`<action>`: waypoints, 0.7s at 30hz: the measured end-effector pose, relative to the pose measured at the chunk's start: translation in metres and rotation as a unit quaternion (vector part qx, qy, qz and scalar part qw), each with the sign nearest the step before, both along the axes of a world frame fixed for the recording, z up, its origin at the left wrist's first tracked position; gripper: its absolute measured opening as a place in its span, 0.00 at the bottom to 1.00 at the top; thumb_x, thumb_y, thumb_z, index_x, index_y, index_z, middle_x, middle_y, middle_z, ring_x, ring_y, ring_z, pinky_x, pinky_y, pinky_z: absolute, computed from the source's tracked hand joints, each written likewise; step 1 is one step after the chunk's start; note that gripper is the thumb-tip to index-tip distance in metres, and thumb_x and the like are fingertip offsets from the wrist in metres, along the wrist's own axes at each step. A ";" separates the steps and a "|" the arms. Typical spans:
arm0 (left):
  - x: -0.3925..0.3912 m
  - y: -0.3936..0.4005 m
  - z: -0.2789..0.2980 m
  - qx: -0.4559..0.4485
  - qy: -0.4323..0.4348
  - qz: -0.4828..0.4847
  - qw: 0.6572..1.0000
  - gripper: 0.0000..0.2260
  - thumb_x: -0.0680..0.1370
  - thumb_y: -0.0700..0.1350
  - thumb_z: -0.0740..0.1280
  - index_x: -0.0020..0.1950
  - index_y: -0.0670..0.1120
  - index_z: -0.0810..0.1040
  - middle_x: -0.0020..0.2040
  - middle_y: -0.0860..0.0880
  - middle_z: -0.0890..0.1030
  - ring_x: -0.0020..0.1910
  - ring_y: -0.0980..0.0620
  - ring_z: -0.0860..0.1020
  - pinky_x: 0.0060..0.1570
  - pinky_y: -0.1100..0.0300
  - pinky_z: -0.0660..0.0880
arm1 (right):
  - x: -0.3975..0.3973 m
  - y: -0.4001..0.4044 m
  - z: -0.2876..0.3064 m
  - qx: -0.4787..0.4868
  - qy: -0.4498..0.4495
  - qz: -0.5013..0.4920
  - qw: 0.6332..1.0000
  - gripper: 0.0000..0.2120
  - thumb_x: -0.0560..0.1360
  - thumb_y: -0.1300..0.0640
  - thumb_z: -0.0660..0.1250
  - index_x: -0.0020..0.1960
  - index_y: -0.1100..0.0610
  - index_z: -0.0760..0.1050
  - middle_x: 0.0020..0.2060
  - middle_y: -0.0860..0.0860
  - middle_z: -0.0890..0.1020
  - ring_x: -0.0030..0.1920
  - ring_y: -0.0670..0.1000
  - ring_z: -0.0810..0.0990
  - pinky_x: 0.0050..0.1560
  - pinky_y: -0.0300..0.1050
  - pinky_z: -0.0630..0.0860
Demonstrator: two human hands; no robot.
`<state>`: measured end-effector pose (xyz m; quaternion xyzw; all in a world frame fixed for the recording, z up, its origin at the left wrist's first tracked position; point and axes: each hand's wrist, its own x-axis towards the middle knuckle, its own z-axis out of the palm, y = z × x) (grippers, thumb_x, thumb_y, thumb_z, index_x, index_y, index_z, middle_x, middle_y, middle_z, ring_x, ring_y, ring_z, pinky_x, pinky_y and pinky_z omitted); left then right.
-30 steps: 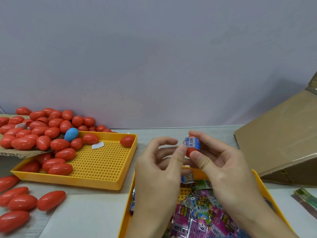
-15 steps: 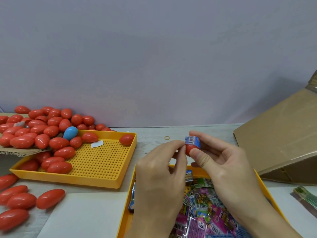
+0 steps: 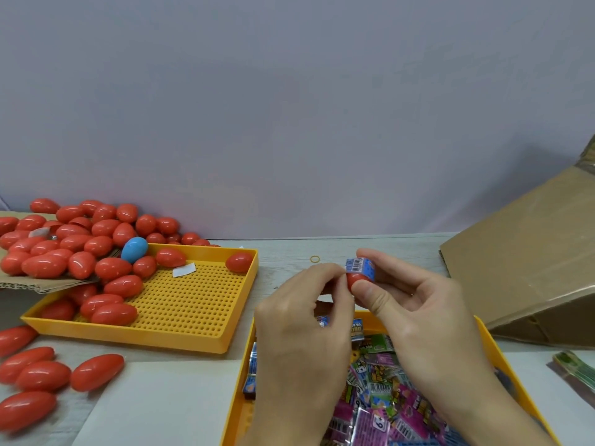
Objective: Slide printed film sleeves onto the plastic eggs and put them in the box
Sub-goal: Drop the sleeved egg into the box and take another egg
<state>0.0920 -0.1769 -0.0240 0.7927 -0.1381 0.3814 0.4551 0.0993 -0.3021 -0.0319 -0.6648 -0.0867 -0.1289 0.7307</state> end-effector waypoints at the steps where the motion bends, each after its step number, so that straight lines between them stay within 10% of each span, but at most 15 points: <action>1: 0.000 -0.001 0.001 -0.051 0.033 -0.020 0.998 0.05 0.76 0.41 0.69 0.43 0.50 0.82 0.38 0.58 0.83 0.40 0.61 0.83 0.35 0.69 0.79 | 0.000 -0.001 -0.001 -0.009 -0.004 -0.004 1.000 0.21 0.67 0.58 0.74 0.59 0.51 0.80 0.45 0.43 0.87 0.48 0.42 0.85 0.45 0.29 0.77; 6: 0.001 -0.003 0.006 -0.297 0.197 -0.150 0.922 0.05 0.78 0.40 0.68 0.47 0.47 0.83 0.40 0.50 0.86 0.40 0.51 0.86 0.34 0.61 0.82 | 0.000 -0.001 -0.005 -0.115 -0.036 -0.037 0.992 0.21 0.72 0.62 0.74 0.60 0.42 0.79 0.50 0.39 0.84 0.54 0.43 0.83 0.48 0.36 0.80; 21: 0.002 -0.003 0.002 -0.293 0.214 -0.158 0.918 0.08 0.78 0.38 0.68 0.43 0.47 0.86 0.38 0.49 0.86 0.39 0.49 0.86 0.35 0.59 0.83 | 0.001 0.001 -0.007 -0.177 -0.077 -0.094 0.977 0.24 0.71 0.61 0.76 0.60 0.39 0.77 0.49 0.39 0.83 0.52 0.42 0.82 0.47 0.39 0.82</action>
